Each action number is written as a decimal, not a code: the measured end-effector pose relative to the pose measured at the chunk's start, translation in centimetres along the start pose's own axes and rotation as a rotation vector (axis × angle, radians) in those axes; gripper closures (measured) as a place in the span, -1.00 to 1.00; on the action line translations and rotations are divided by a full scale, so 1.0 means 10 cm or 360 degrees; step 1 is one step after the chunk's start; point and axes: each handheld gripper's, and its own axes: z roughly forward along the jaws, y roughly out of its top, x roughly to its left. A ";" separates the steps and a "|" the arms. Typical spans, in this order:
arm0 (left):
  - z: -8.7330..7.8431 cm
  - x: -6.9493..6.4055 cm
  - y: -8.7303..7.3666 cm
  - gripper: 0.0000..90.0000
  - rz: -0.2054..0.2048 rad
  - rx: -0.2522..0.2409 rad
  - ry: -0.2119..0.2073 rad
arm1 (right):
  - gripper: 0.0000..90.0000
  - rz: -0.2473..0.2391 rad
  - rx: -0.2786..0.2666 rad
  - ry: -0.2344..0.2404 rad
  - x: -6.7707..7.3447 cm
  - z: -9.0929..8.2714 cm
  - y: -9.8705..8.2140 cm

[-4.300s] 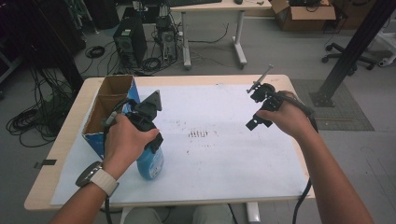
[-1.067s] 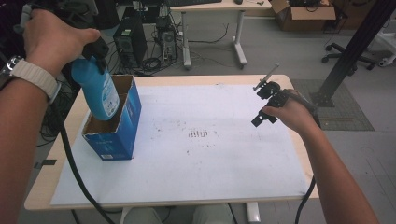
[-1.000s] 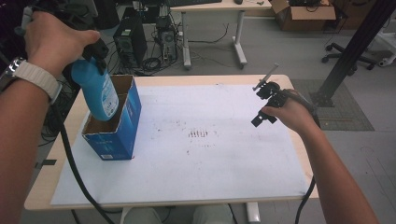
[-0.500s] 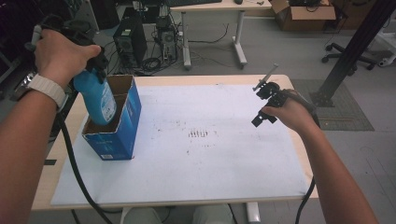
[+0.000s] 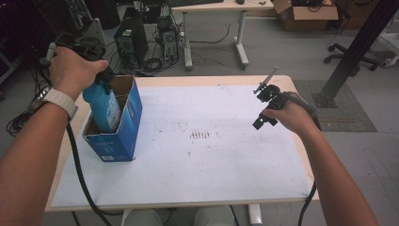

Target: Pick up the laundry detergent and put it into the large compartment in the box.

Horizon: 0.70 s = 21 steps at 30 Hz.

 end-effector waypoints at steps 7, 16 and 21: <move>0.24 -0.01 -0.02 -0.16 0.0009 0.0014 0.0001 | -0.76 -0.0007 0.0015 -0.0017 0.01 0.02 -0.01; 0.48 0.01 -0.05 -0.17 0.0004 0.0049 -0.0022 | -0.76 -0.0001 0.0030 -0.0018 0.02 0.05 -0.03; 0.57 0.01 -0.07 -0.16 0.0017 0.0031 -0.0004 | -0.76 0.0002 0.0027 -0.0015 0.01 0.06 -0.03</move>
